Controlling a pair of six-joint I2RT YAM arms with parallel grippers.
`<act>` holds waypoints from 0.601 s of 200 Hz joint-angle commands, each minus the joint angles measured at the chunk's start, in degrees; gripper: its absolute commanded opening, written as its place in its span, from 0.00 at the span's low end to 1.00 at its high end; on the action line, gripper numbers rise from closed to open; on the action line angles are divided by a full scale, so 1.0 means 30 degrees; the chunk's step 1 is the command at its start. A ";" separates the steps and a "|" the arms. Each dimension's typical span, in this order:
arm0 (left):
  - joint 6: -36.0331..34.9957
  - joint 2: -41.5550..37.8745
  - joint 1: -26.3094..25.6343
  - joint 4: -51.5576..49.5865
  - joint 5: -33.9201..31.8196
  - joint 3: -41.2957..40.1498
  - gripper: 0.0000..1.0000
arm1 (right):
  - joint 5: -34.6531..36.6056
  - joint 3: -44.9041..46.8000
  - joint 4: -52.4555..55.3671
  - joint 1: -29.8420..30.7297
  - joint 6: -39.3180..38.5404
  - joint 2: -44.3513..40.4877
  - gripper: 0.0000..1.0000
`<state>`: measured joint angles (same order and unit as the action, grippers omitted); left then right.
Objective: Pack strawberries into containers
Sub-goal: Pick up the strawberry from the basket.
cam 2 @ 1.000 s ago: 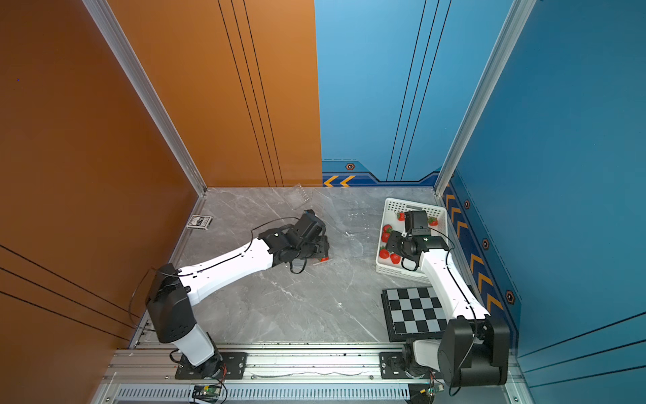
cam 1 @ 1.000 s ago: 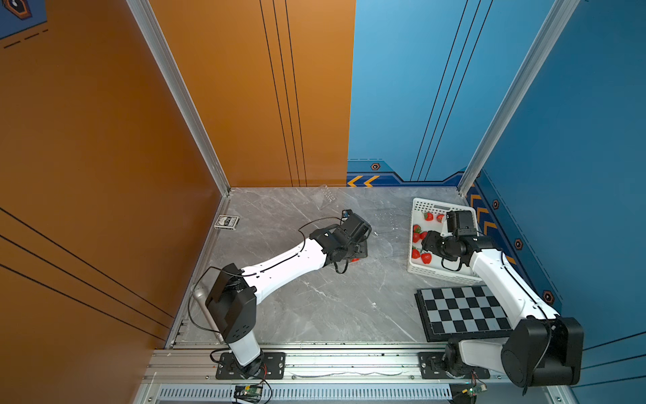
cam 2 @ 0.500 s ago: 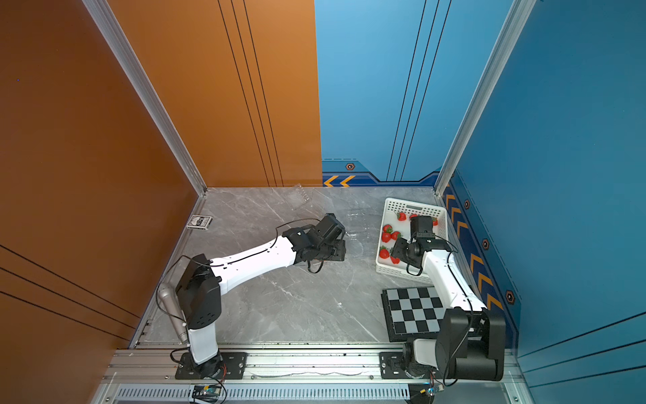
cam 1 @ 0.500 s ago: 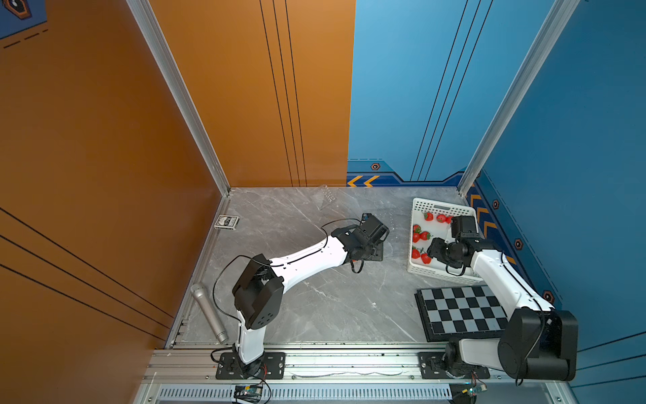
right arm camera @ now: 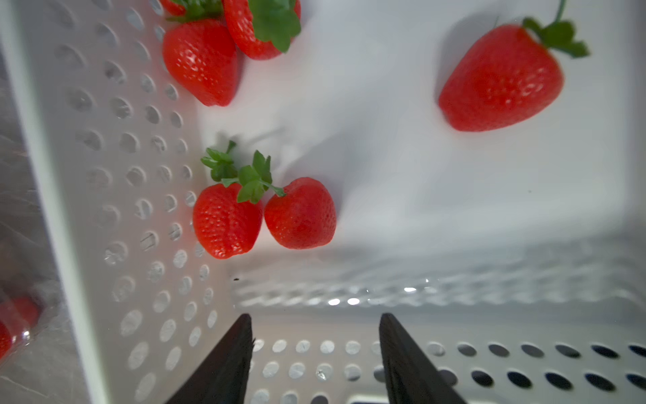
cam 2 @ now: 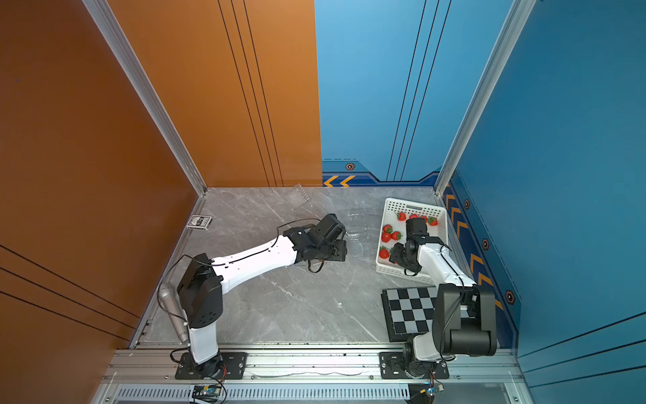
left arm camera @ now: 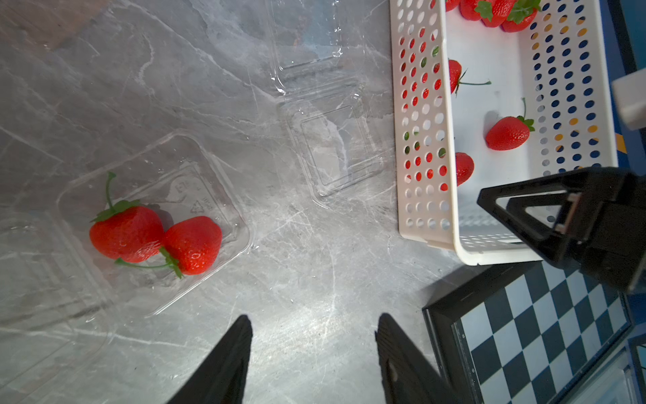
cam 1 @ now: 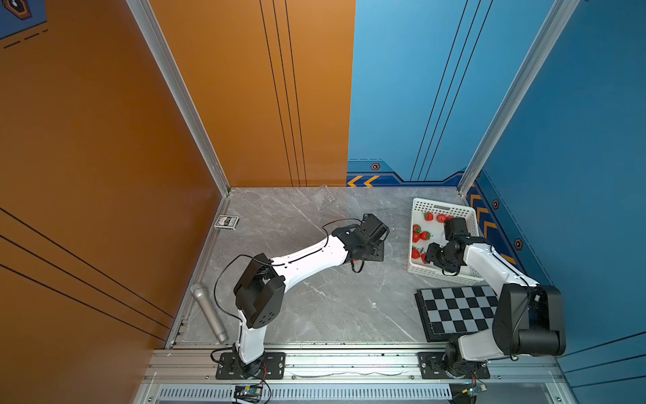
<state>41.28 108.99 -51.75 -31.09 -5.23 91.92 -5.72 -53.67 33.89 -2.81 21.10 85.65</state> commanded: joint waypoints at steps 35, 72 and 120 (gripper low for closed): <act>-0.0509 -0.0122 0.0472 -0.0249 0.0418 -0.0076 0.60 | 0.0899 -0.1277 0.0050 0.0605 -0.0296 0.1864 0.59; -0.0546 -0.0214 0.0709 -0.0241 0.0586 -0.0286 0.60 | 0.1308 -0.2137 0.0042 0.0877 -0.0130 0.3037 0.59; -0.0572 -0.0339 0.0942 -0.0241 0.0646 -0.0515 0.60 | 0.1729 -0.3313 0.0045 0.1009 -0.0143 0.4624 0.58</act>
<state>40.32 108.99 -49.63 -31.09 -4.21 91.81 -2.66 -61.34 33.89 -0.32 20.80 97.47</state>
